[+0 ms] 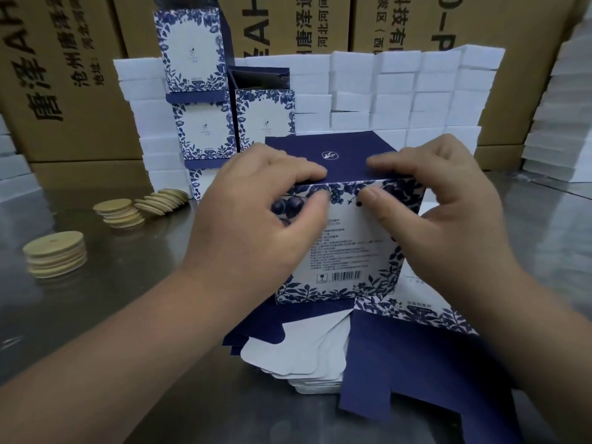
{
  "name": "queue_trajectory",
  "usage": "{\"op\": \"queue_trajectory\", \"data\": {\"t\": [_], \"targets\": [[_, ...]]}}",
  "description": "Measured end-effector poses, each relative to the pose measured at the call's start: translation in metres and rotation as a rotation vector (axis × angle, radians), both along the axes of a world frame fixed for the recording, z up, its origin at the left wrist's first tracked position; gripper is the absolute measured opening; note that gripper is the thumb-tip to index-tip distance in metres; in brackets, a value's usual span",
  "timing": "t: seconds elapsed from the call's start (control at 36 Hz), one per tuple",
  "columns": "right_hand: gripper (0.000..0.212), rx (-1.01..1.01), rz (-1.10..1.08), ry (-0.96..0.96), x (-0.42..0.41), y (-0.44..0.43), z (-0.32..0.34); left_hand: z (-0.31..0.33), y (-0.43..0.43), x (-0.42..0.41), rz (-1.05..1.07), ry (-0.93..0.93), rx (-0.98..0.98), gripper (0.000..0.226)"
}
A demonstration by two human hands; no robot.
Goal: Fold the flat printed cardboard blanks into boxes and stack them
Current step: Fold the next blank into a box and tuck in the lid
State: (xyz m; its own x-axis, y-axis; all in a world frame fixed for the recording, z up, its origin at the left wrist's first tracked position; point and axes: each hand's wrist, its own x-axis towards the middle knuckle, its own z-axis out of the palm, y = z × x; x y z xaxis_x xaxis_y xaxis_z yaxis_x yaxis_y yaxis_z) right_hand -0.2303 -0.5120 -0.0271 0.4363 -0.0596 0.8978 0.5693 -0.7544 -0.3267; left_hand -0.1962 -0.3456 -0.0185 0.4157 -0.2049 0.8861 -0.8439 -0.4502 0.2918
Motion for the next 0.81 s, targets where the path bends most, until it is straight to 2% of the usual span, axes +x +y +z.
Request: {"op": "queue_trajectory", "data": {"t": [0.11, 0.25, 0.44, 0.81], "targets": [[0.023, 0.093, 0.116, 0.023, 0.0048, 0.0021, -0.0003, 0.0013, -0.0069, 0.0008, -0.018, 0.028, -0.027, 0.029], [0.017, 0.215, 0.32, 0.101, 0.0101, 0.0023, -0.0028, -0.0036, -0.0077, 0.003, -0.042, -0.074, -0.005, 0.024], [0.026, 0.112, 0.248, 0.073, 0.0096, 0.0018, 0.0001, -0.0021, -0.0085, 0.0055, -0.093, -0.104, -0.004, 0.022], [0.023, 0.051, 0.244, -0.027, 0.0108, 0.0036, 0.0019, -0.0036, -0.0087, 0.0074, -0.11, -0.084, -0.052, 0.018]]}}
